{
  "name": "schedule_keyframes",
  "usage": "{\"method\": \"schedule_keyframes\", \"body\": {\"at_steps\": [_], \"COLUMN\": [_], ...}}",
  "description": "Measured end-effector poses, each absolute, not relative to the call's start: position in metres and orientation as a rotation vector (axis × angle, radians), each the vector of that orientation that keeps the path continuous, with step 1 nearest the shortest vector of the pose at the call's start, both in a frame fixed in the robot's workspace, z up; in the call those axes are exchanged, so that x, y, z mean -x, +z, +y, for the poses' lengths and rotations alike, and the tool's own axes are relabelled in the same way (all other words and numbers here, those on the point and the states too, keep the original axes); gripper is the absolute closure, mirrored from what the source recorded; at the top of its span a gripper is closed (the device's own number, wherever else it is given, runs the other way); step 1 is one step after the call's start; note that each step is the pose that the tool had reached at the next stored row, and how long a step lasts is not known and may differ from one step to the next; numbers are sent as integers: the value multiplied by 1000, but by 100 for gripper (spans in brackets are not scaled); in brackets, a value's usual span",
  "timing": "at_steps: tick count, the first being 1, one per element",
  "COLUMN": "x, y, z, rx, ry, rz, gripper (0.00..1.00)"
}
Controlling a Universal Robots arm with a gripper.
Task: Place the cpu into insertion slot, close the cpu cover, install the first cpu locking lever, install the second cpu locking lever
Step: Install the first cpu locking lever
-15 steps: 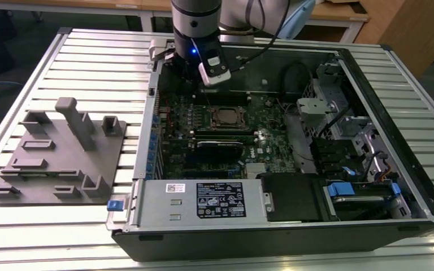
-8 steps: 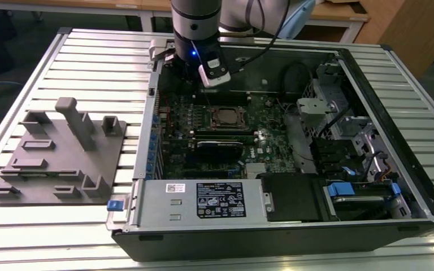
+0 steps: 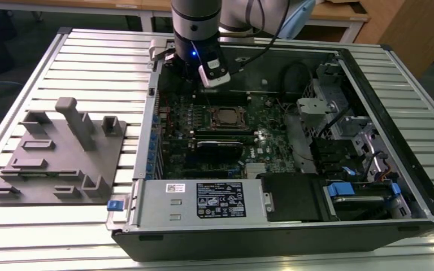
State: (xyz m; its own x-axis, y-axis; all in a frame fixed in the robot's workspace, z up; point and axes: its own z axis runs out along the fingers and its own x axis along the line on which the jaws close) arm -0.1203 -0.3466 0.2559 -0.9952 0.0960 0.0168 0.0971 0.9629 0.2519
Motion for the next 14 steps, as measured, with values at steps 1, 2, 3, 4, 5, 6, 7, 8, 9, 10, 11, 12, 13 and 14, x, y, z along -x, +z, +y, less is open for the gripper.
{"method": "schedule_keyframes", "body": {"at_steps": [1, 2, 3, 4, 5, 6, 7, 8, 9, 10, 11, 12, 13, 14], "x": [120, 120, 120, 120, 119, 118, 118, 117, 116, 115, 114, 113, 112, 110], "y": [256, 255, 255, 255, 254, 254, 254, 254, 254, 254, 254, 254, 254, 254], "z": [-347, -347, -347, -347, -347, -347, -346, -346, -346, -346, -346, -346, -346, -346], "rx": [153, 153, 153, 153, 153, 153, 153, 153, 153, 153, 153, 153, 153, 153], "ry": [-404, -406, -407, -408, -408, -408, -408, -408, -408, -408, -408, -407, -408, -407], "rz": [-3107, -3107, -3107, -3106, -3106, -3106, -3106, -3105, -3105, -3105, -3105, -3105, -3104, -3104], "gripper": [89, 89, 89, 89, 89, 89, 89, 89, 89, 89, 89, 89, 89, 89]}}
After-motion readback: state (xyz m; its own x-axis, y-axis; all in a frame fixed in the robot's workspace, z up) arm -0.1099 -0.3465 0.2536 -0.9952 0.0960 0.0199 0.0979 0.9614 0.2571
